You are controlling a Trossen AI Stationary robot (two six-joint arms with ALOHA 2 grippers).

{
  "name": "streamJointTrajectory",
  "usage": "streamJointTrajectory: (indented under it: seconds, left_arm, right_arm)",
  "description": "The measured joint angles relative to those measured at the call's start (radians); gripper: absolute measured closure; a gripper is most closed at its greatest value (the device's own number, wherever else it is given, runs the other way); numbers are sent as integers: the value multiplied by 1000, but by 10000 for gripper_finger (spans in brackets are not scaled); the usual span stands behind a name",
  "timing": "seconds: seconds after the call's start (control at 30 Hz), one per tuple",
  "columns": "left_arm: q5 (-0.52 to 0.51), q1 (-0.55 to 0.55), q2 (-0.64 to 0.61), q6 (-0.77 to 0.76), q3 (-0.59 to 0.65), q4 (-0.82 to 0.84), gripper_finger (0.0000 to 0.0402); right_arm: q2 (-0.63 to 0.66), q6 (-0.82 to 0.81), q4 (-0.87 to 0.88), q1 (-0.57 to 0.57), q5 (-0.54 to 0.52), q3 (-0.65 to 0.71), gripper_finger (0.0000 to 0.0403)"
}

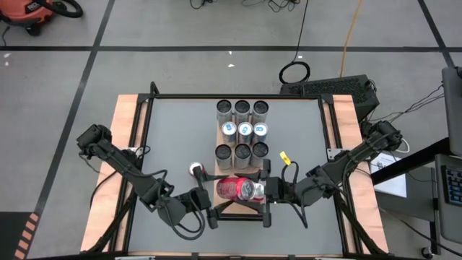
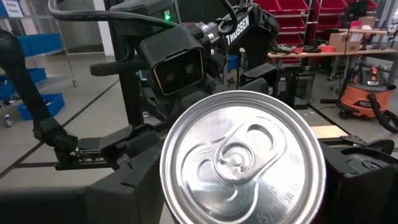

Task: Place canned beverage on shelf
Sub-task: Put the right red soda can on the shelf aligned with the other red soda can

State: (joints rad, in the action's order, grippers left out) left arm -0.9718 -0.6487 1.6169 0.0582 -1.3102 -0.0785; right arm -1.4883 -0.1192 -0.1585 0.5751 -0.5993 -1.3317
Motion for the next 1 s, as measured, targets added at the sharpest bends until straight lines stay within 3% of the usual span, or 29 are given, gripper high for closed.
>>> streamJointTrajectory:
  seconds: [0.3, 0.53, 0.8, 1.0]
  left_arm:
    - [11, 0, 0, -23, 1, 14, 105]
    - [18, -12, 1, -46, 1, 17, 112]
    - [213, -41, 3, -65, 2, -96, 114]
    - [295, -27, 19, -58, 2, -162, 114]
  right_arm:
    - [0, 0, 4, 0, 10, 0, 165]
    - [0, 39, 12, 1, 25, -1, 146]
    - [3, 199, 17, 28, 216, -2, 88]
    - [3, 297, 6, 44, 265, -2, 88]
